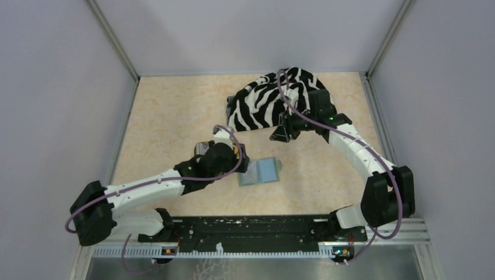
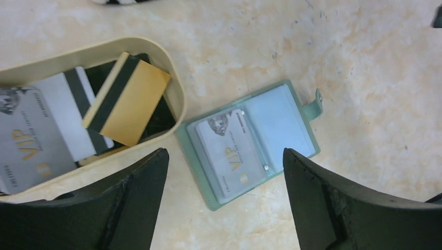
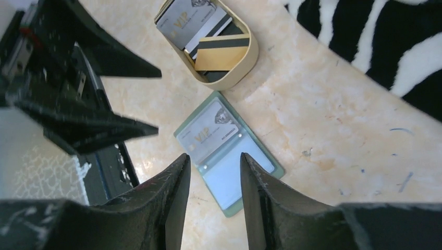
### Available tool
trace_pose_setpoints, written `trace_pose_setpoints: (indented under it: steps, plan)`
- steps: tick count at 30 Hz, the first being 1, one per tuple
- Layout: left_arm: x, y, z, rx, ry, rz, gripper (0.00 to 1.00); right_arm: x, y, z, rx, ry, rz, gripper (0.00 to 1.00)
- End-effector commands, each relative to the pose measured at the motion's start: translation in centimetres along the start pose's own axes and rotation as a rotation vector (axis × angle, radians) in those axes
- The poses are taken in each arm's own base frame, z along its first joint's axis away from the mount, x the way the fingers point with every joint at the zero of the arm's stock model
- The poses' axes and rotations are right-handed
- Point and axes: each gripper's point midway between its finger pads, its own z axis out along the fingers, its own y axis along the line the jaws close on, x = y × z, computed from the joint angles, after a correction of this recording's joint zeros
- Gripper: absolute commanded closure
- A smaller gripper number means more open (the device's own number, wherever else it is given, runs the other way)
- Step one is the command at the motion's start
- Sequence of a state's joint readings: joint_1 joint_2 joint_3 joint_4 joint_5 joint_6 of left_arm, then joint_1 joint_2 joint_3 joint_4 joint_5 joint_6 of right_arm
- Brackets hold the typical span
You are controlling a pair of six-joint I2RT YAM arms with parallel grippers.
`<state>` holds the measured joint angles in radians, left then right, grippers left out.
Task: Put the credit cards into the card holder
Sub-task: Pick up the credit card from the storage box.
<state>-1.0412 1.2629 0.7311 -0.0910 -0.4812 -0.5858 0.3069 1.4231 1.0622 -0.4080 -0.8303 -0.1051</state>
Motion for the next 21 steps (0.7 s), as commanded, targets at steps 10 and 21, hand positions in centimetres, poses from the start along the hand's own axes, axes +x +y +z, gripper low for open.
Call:
trace_pose_setpoints:
  steps: [10,21]
  plan:
    - [-8.5,7.8,-5.8,0.106,-0.289,-0.231,0.02,-5.0,5.4,-1.9,-0.256,-0.146,-0.267,0.02]
    - [-6.9,14.4,-3.7,-0.007,-0.204,-0.371,0.04,-2.2,5.3,-1.8,-0.229,-0.213,-0.365,0.01]
